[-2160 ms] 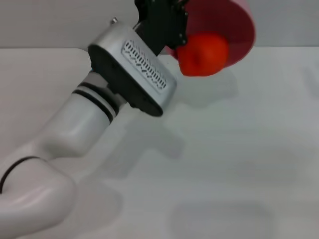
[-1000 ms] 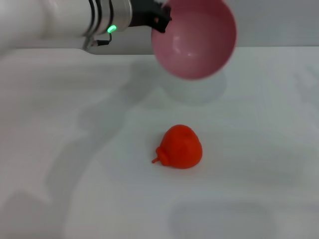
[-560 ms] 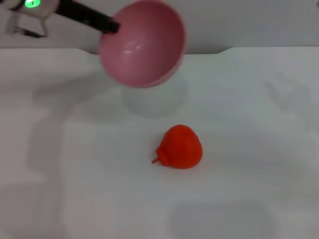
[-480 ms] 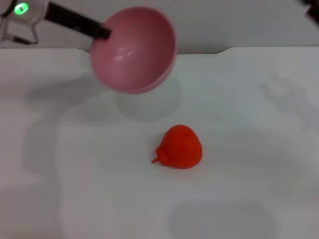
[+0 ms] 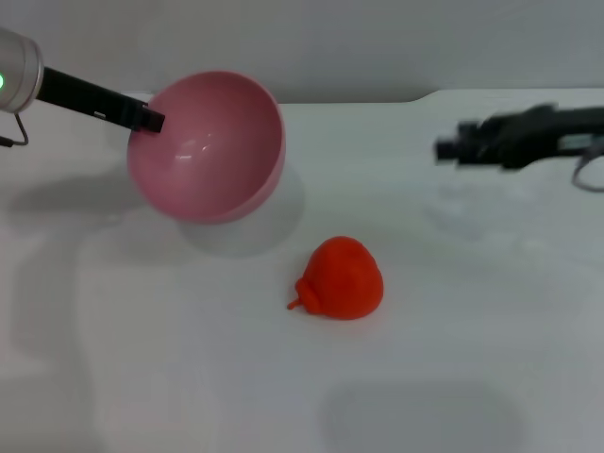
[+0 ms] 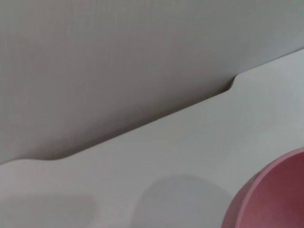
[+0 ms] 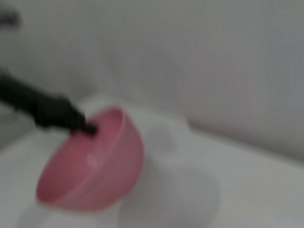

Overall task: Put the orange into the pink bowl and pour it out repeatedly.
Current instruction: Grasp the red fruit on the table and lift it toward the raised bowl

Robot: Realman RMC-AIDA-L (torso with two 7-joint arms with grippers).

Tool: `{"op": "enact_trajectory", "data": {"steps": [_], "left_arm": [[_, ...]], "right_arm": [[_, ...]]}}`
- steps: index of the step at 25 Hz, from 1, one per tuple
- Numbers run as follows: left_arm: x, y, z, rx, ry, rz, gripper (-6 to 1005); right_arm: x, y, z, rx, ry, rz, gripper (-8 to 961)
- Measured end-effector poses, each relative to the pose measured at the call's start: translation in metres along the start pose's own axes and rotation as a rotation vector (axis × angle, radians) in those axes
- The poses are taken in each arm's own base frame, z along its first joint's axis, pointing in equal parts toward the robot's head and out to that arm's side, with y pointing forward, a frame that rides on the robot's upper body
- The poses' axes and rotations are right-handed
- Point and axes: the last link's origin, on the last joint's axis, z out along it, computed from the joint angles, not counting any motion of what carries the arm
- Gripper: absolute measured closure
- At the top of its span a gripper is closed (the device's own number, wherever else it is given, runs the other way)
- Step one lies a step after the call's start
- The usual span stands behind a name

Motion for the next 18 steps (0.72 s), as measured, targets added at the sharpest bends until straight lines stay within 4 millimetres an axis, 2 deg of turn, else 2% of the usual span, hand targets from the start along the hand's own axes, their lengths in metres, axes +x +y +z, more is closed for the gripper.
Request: {"op": "enact_trajectory", "data": {"steps": [3, 7, 13, 18], "left_arm": [[-0.002, 0.001, 0.001, -0.001, -0.005, 0.001, 947], [-0.004, 0.002, 0.004, -0.005, -0.015, 0.008, 947], [-0.009, 0.007, 0.010, -0.012, -0.038, 0.015, 946], [-0.012, 0.011, 0.013, -0.025, -0.043, 0.012, 945]], "right_arm": [[-0.005, 0.012, 0.026, -0.006, 0.152, -0.041, 544], [-0.006, 0.029, 0.053, -0.042, 0.257, -0.112, 549], [-0.008, 0.041, 0.068, -0.102, 0.251, -0.108, 557], [0.003, 0.042, 0.077, -0.104, 0.288, -0.105, 563]]}}
